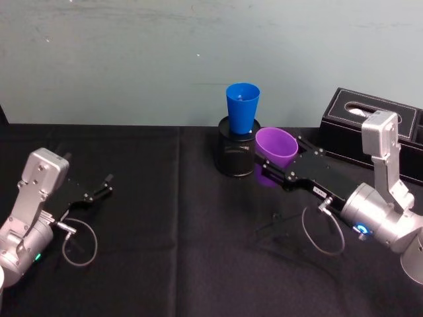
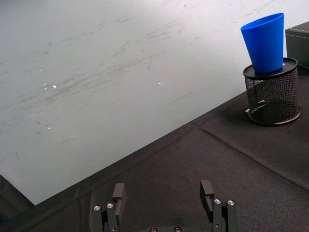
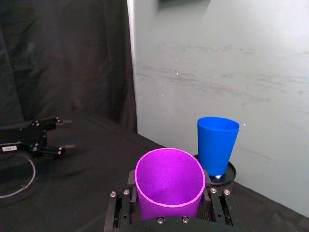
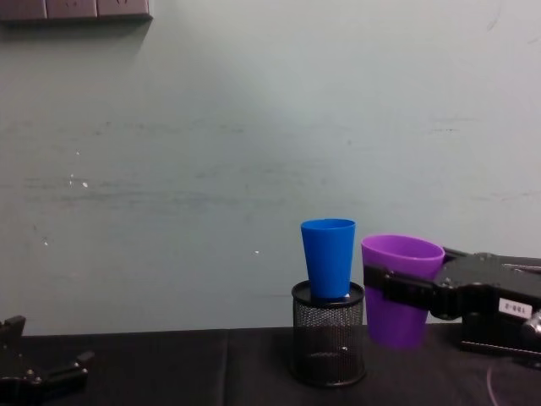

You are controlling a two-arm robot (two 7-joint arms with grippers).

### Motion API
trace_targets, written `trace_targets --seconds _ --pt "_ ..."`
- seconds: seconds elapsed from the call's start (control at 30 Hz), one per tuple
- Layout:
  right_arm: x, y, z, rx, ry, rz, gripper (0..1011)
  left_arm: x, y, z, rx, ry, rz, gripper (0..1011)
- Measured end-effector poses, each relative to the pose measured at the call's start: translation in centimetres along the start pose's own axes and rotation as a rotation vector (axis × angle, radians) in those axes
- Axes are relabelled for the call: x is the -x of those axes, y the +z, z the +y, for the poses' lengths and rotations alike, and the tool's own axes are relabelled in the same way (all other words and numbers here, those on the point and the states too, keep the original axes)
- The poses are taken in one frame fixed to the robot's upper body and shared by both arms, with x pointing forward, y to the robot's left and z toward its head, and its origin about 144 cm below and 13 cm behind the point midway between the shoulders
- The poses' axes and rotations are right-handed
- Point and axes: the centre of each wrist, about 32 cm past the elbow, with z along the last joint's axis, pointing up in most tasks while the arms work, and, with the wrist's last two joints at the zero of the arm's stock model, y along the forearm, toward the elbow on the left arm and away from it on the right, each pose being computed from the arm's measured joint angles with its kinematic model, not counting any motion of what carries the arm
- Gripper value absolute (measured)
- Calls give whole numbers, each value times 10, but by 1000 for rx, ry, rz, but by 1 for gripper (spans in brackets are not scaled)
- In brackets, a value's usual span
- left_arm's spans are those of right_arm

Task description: Pick up one cup with a gripper and tap it against the other cup.

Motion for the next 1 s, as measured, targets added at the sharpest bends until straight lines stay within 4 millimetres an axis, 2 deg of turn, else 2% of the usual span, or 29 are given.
trace_targets --seconds 1.0 --pt "12 -30 -22 28 20 31 732 0 0 0 0 0 0 1011"
